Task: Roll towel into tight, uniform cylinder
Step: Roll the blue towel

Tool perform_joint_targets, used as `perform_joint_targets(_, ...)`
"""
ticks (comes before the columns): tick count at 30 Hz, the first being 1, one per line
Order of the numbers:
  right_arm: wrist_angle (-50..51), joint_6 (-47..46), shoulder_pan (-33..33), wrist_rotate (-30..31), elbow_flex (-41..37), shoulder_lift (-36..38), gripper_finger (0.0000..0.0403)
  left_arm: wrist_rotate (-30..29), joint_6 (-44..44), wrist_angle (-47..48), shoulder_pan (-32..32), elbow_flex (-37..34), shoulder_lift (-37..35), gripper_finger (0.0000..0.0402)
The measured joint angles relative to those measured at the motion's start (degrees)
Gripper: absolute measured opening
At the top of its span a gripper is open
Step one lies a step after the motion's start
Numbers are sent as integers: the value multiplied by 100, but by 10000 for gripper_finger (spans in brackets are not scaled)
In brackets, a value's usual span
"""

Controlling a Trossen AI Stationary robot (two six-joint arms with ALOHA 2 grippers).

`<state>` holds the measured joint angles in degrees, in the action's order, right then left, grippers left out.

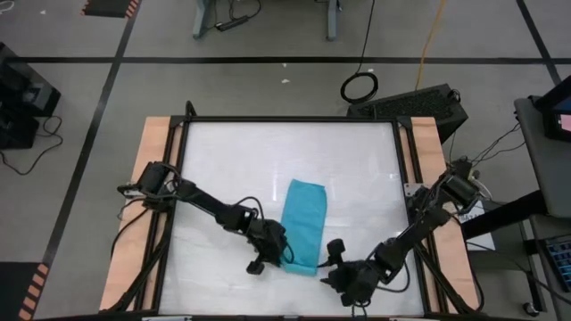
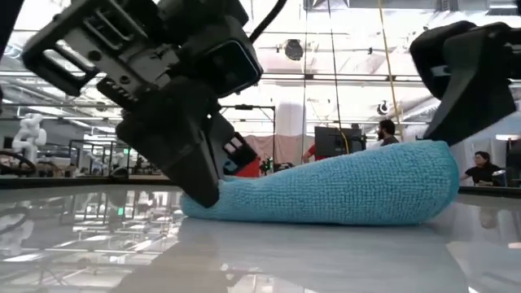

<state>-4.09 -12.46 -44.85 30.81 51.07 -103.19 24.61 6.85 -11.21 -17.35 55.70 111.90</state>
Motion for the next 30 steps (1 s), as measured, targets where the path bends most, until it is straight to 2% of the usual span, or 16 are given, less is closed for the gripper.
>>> perform_joint_targets(6,-283,903,-176,1002,412,-559,187,124,316,-52,183,0,-1,3)
perform_joint_targets(10,-72,1362,-180,1113,920,-936,187,205,395,-54,206,0,-1,3)
perform_joint_targets(14,520,1070,-180,1202,1299,-1276,187,249,595,-58,199,1,-6,3)
perform_joint_targets(21,882,383,-235,1891,1429,-1445,182,419,779,-117,137,4,-12,3)
perform_joint_targets(30,897,202,-191,1854,1427,-1450,121,566,932,-156,81,9,-22,5)
